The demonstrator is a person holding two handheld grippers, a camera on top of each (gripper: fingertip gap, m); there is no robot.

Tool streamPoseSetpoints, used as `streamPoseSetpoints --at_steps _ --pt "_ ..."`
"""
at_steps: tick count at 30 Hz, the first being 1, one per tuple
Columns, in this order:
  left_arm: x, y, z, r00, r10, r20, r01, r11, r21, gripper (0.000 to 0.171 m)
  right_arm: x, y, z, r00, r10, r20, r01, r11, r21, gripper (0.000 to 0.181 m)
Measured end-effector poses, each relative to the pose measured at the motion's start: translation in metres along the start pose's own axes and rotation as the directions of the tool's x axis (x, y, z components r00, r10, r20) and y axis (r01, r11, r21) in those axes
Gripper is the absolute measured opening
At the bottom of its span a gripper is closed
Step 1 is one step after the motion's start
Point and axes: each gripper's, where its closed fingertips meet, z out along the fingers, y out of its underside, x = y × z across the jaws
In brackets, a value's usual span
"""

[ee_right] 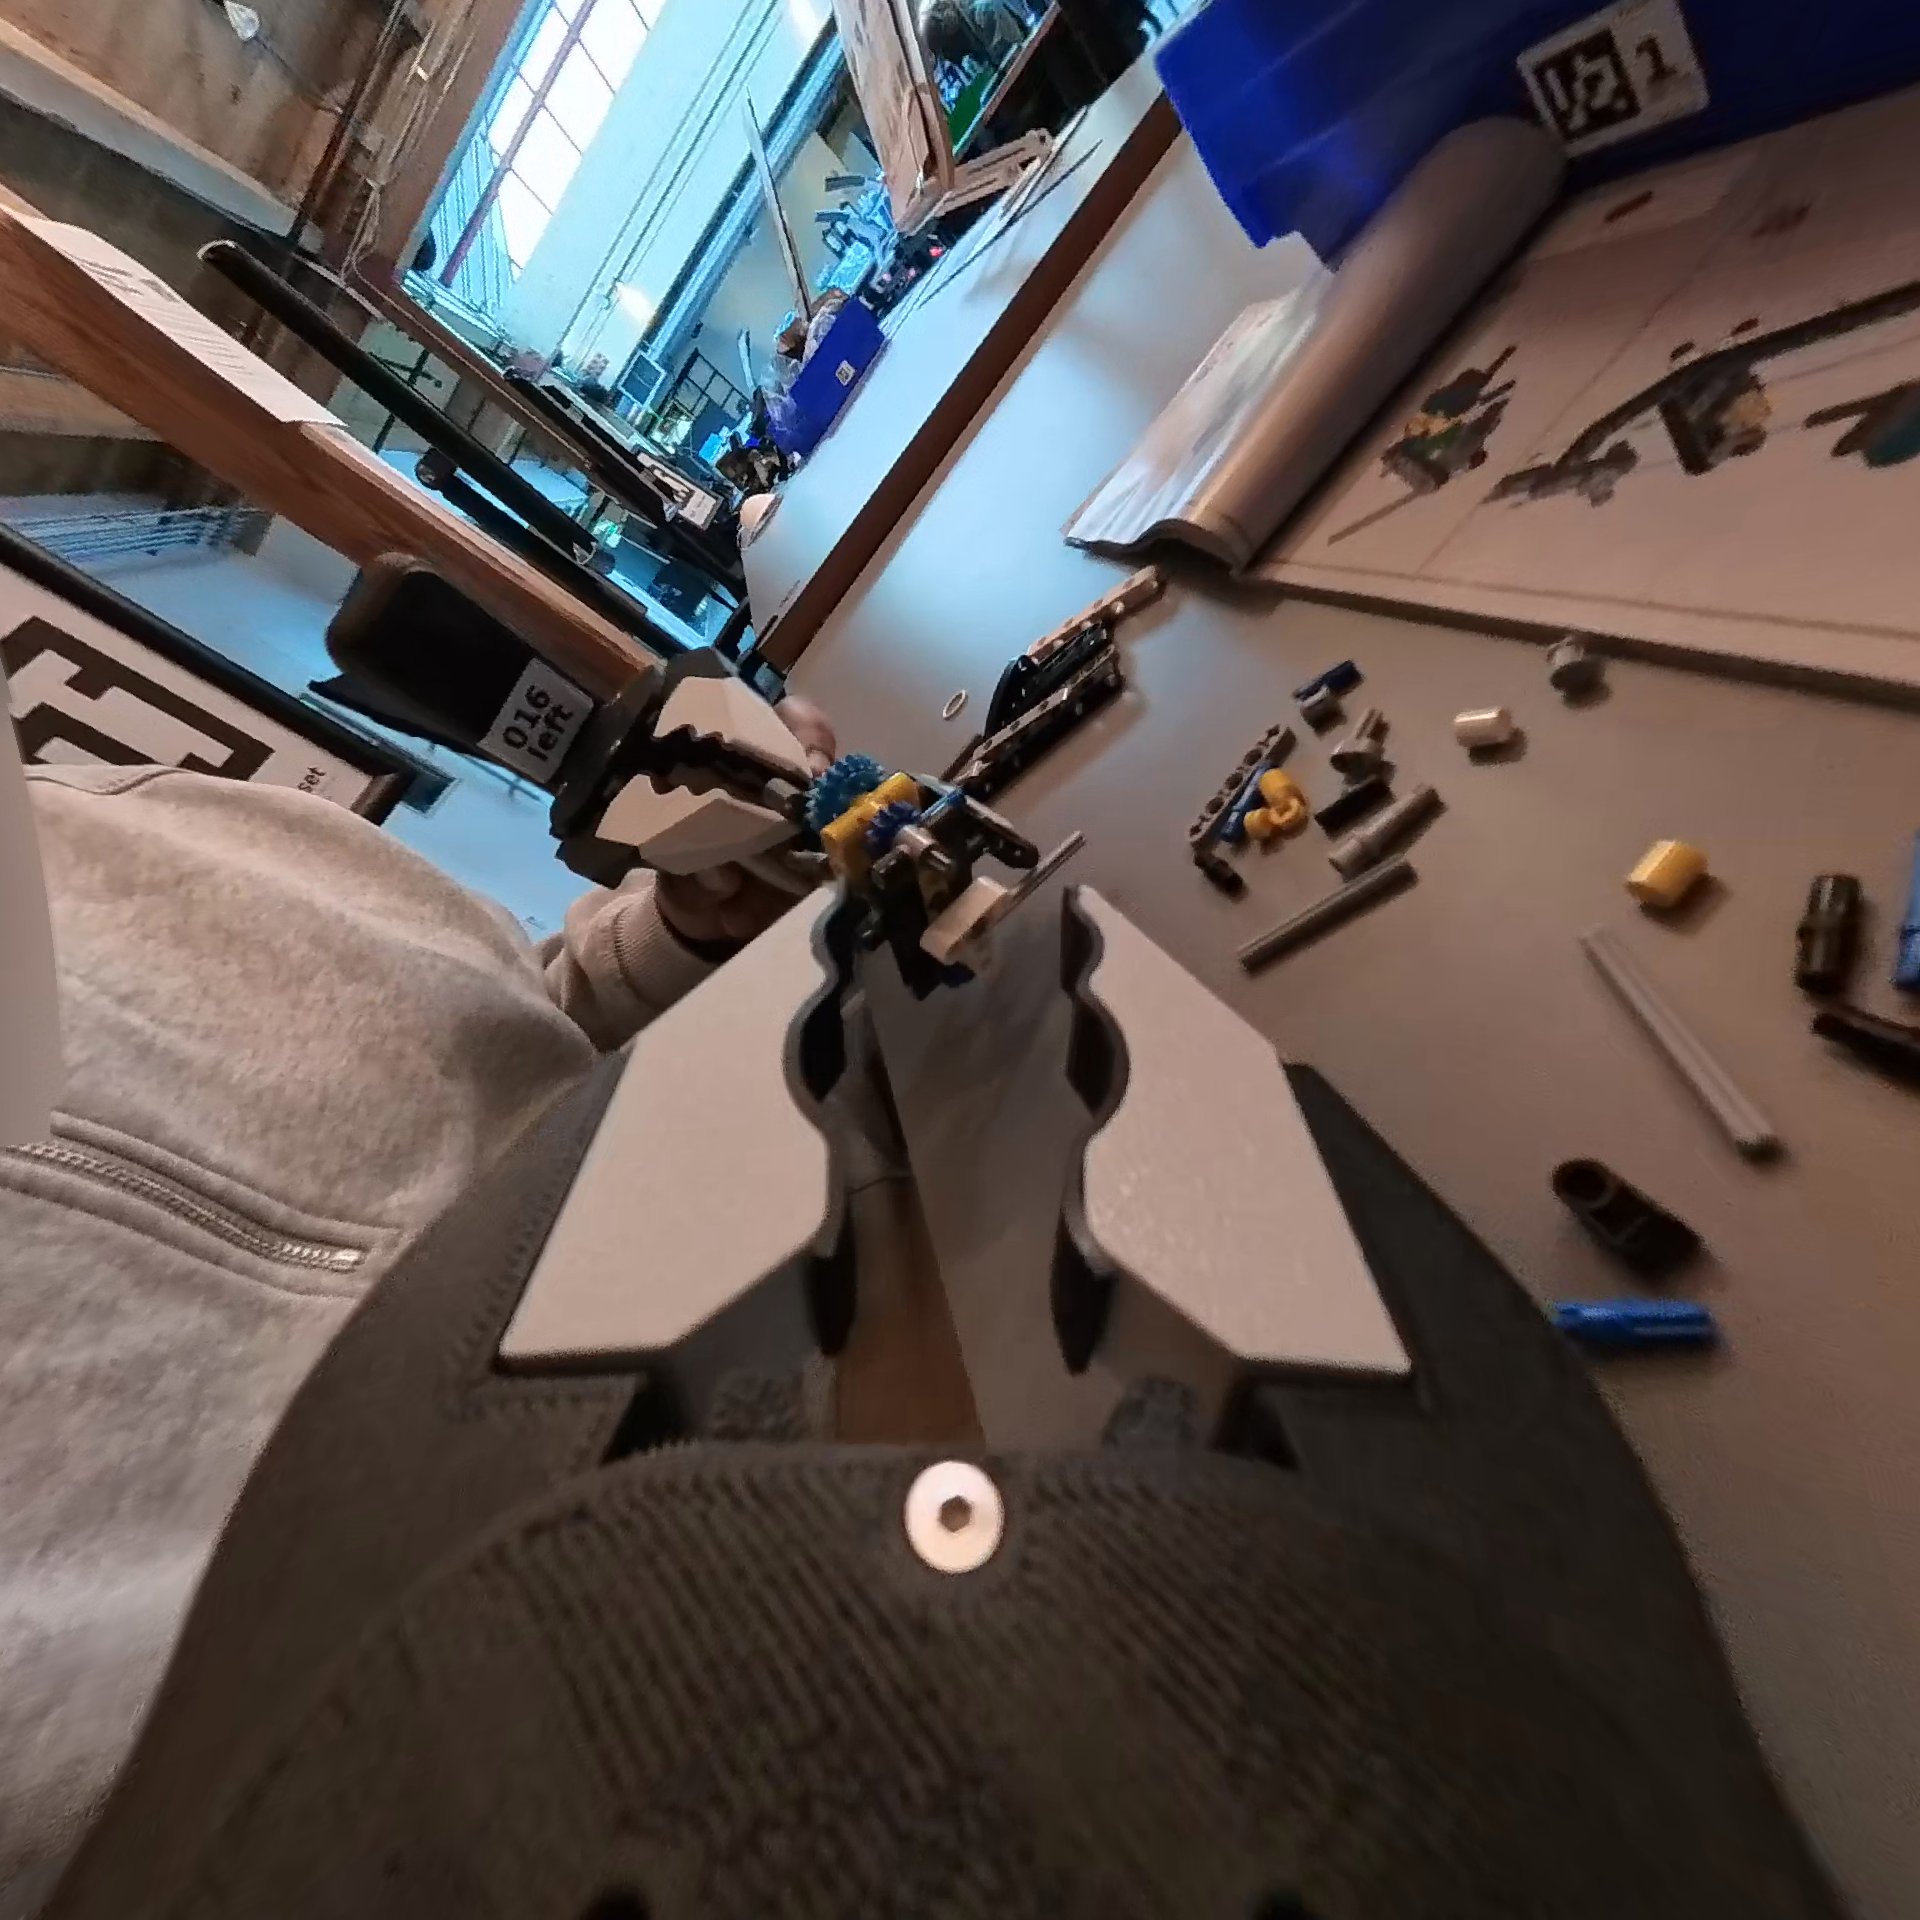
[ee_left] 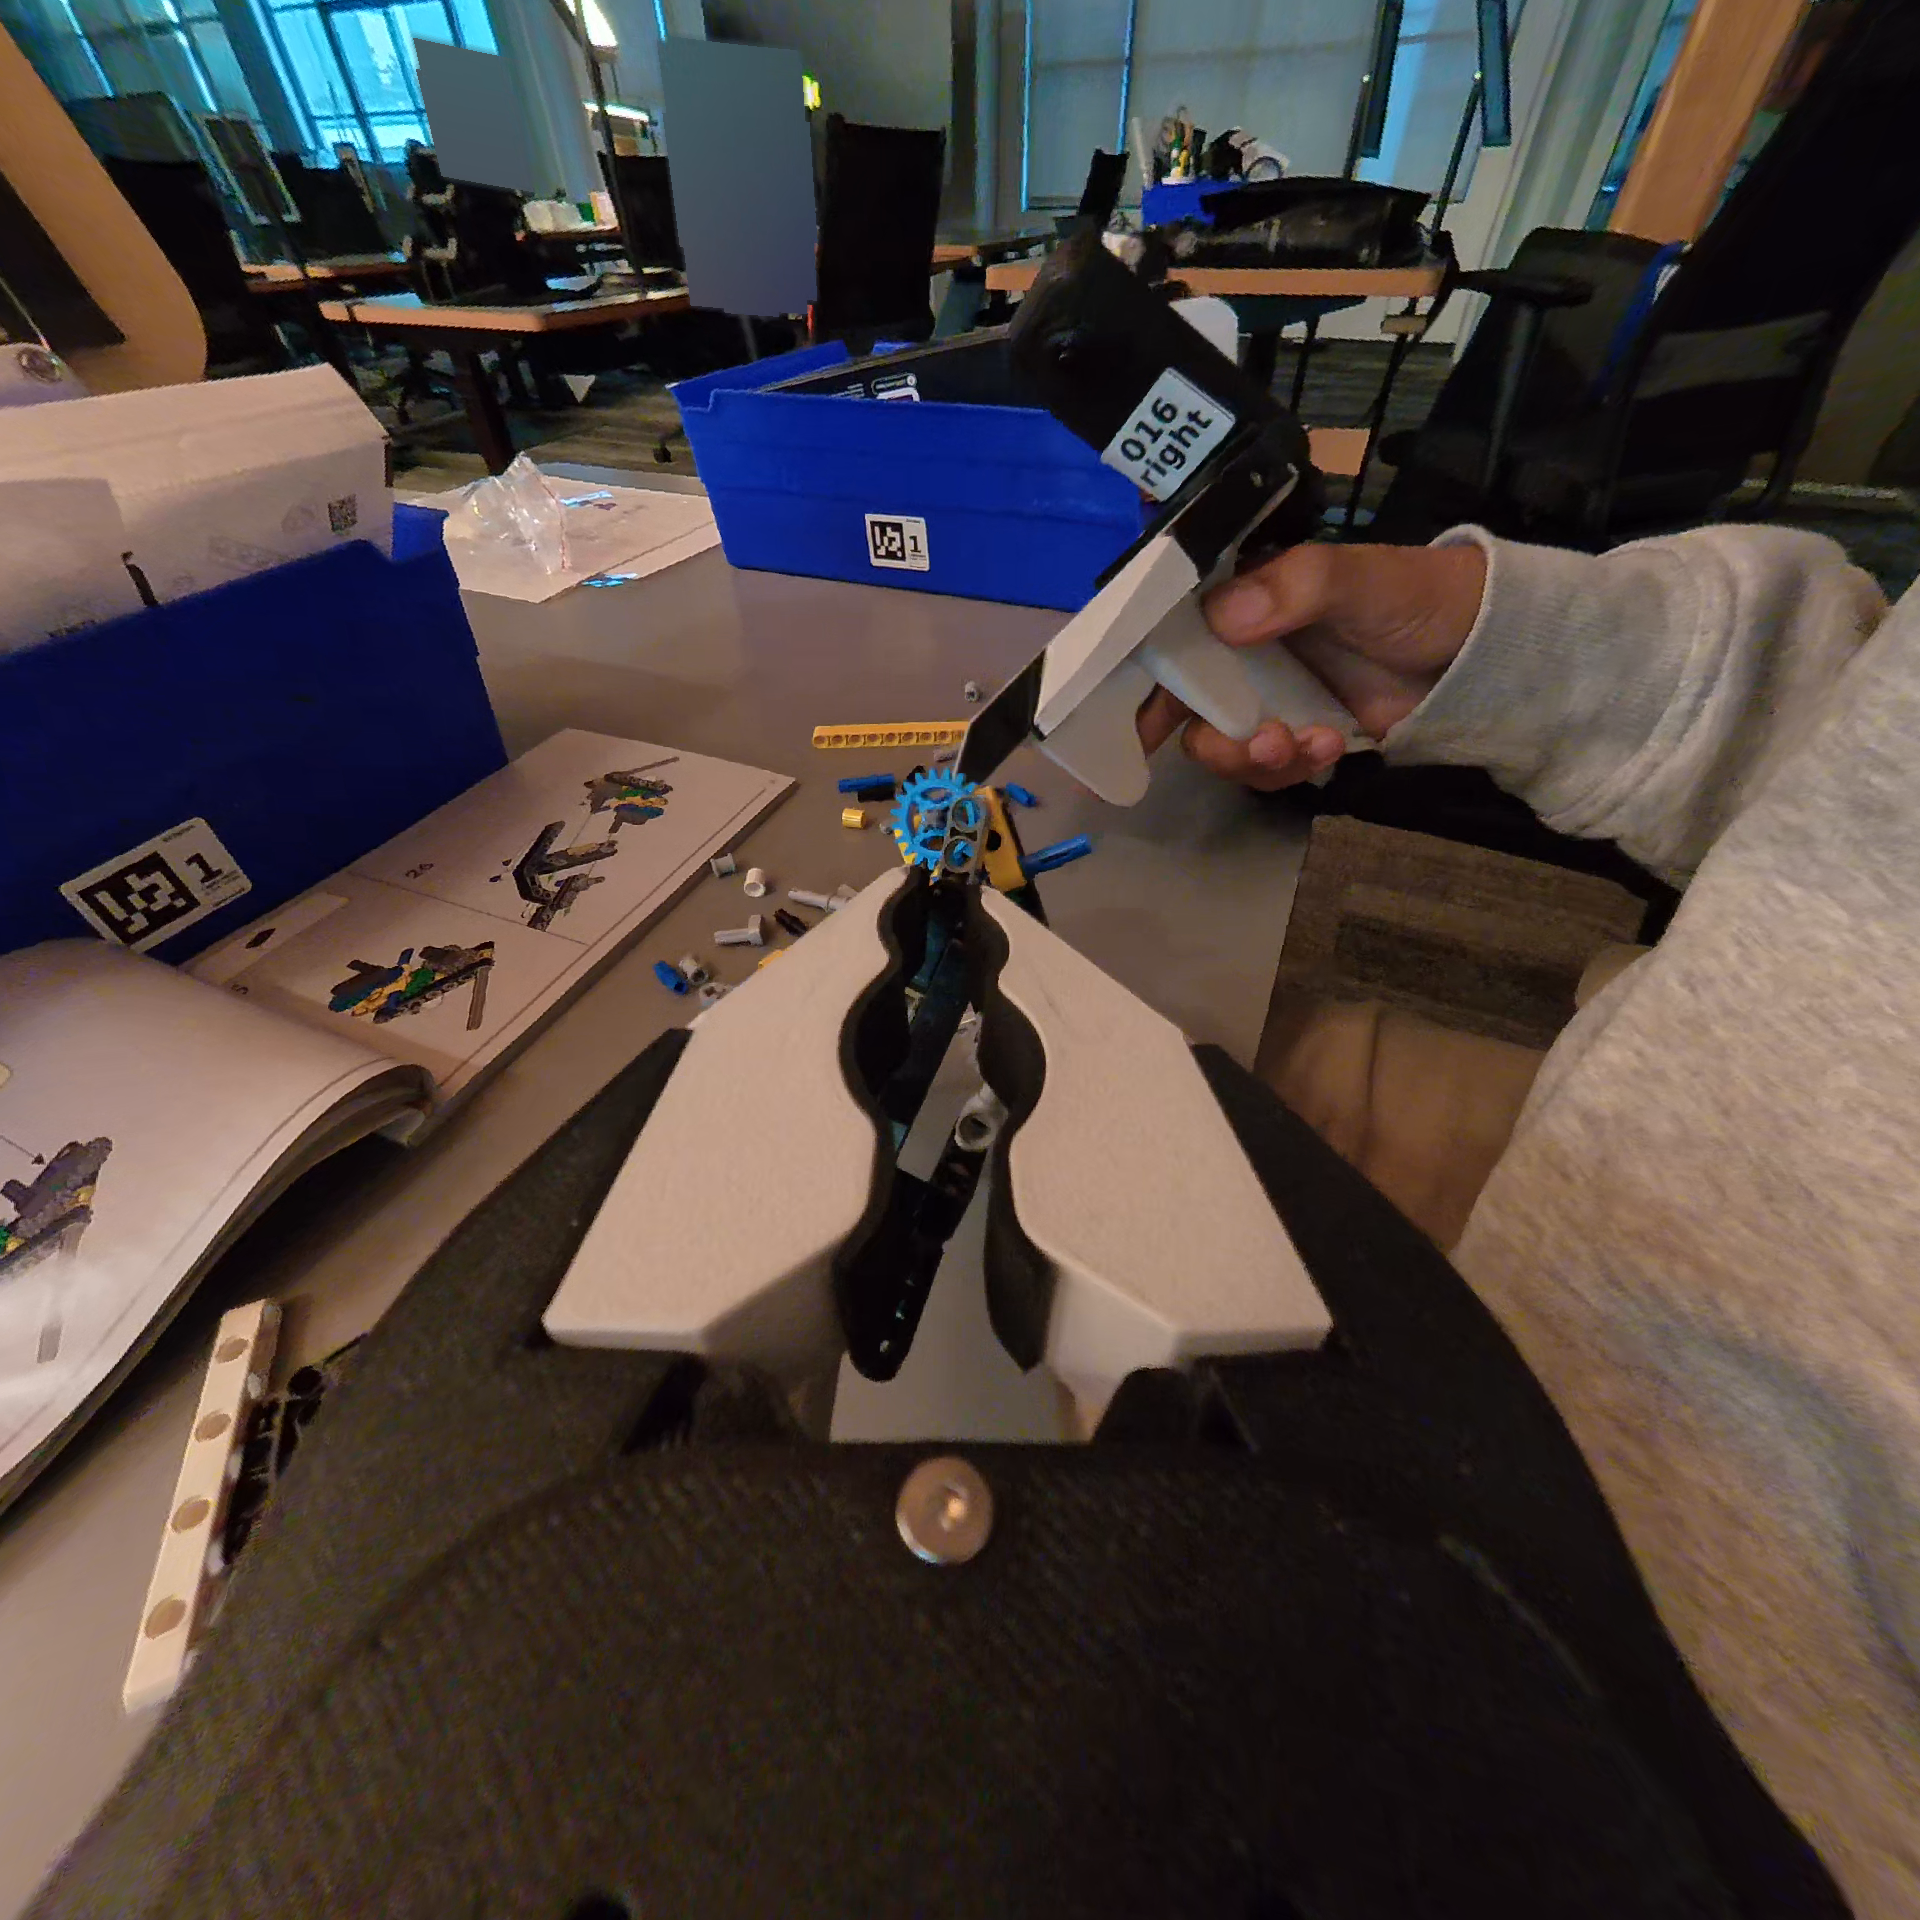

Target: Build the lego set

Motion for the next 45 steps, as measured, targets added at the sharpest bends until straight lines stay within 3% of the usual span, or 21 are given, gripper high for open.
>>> streamPoseSetpoints --at_steps 7,21,24,29,36,45 --pt "0.000 -0.001 0.001 1.000 0.020 0.003 -0.020 1.000 0.006 0.003 -0.001 0.016 0.003 0.999 0.042 0.003 -0.041 0.995 -0.095 0.043" --pt "0.000 -0.010 -0.004 0.999 0.034 0.003 -0.034 0.998 0.056 0.003 -0.003 0.016 0.004 0.991 0.123 0.055 -0.118 0.990 -0.080 0.045" --pt "0.003 -0.014 -0.006 0.999 0.051 -0.001 -0.051 0.996 0.075 0.003 -0.008 0.014 0.005 0.984 0.148 0.102 -0.141 0.987 -0.071 0.054" --pt "0.007 -0.019 -0.007 0.998 0.062 -0.011 -0.061 0.994 0.096 0.004 -0.014 0.017 0.008 0.965 0.209 0.158 -0.196 0.976 -0.089 0.052" --pt "0.013 -0.023 -0.006 0.998 -0.006 -0.066 0.015 0.992 0.127 0.003 -0.022 0.031 0.023 0.980 0.108 0.167 -0.082 0.984 -0.157 0.037" --pt "0.012 -0.028 -0.007 0.998 -0.023 -0.060 0.032 0.988 0.152 0.003 -0.030 0.025 0.026 0.984 -0.065 0.166 0.083 0.991 -0.106 0.020"
